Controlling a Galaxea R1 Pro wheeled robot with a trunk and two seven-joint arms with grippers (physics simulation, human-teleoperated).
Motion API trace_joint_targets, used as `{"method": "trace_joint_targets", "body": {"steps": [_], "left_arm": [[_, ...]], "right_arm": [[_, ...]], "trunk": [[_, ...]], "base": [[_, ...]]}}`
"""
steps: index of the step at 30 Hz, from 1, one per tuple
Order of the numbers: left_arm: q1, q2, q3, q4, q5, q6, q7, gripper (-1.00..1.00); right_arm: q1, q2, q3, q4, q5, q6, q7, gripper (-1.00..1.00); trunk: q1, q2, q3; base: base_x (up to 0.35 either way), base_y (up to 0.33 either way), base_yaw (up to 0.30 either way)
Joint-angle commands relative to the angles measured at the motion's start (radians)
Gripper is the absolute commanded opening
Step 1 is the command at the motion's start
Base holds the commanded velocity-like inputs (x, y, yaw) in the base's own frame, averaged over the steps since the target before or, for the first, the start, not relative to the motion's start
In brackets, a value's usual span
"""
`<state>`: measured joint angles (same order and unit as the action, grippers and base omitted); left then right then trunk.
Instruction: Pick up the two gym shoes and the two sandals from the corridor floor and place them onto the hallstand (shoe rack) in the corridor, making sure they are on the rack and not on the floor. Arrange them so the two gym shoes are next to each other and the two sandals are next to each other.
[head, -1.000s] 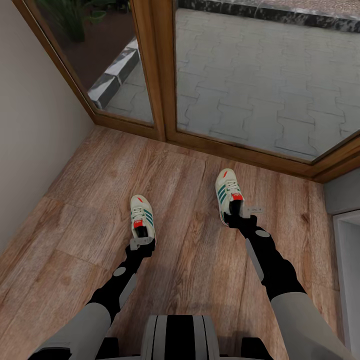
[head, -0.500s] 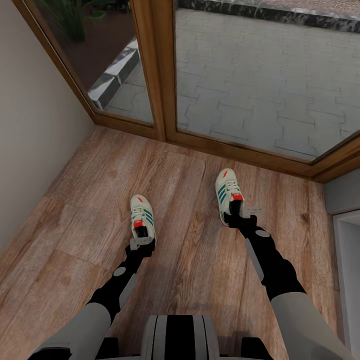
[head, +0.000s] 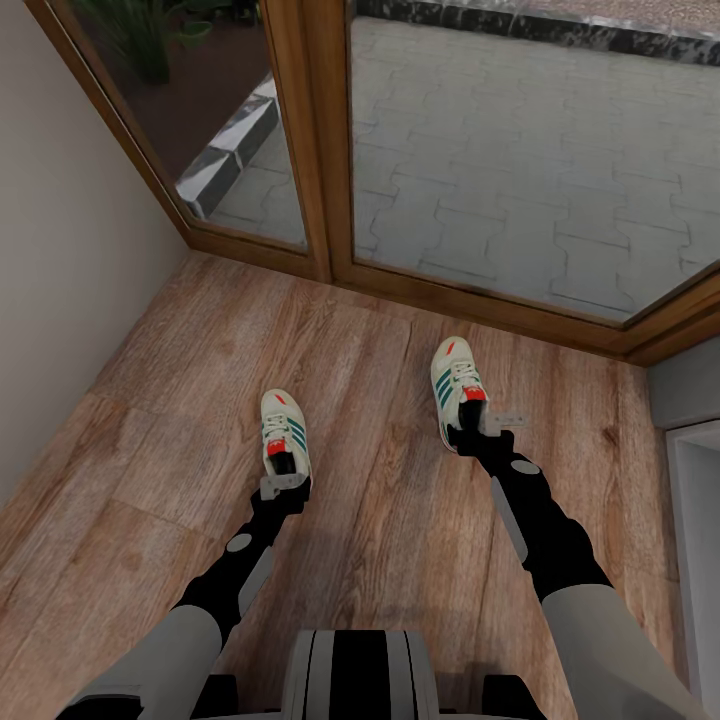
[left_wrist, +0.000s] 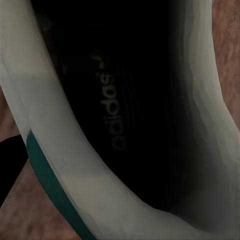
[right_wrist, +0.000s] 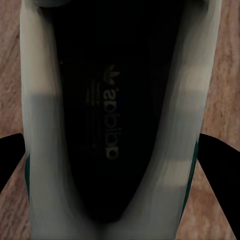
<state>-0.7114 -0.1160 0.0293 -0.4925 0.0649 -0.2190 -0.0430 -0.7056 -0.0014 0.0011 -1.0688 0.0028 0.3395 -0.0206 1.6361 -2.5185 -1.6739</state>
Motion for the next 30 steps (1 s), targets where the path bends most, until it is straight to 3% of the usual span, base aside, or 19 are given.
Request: {"method": "trace_joint_targets", "body": {"steps": [1, 11, 30], "left_arm": [[0.000, -0.001, 0.003, 0.001, 0.007, -0.002, -0.004, -1.00], [0.000, 0.002, 0.004, -0.061, 0.007, 0.001, -0.005, -1.00], [0.000, 0.005, 0.008, -0.066, 0.007, 0.003, -0.003, -1.00]], "right_arm": [[0.000, 0.000, 0.000, -0.002, 0.000, 0.006, -0.002, -1.00], [0.000, 0.001, 0.000, 0.000, 0.000, 0.006, -0.002, -1.00], [0.000, 0.001, 0.002, 0.004, 0.007, 0.006, -0.008, -1.00]], "trunk": [[0.000, 0.000, 0.000], [-0.005, 0.002, 0.038], [-0.013, 0.007, 0.112]], "base": [[0.000, 0.000, 0.000], [0.000, 0.000, 0.000], [0.000, 0.000, 0.000]]}}
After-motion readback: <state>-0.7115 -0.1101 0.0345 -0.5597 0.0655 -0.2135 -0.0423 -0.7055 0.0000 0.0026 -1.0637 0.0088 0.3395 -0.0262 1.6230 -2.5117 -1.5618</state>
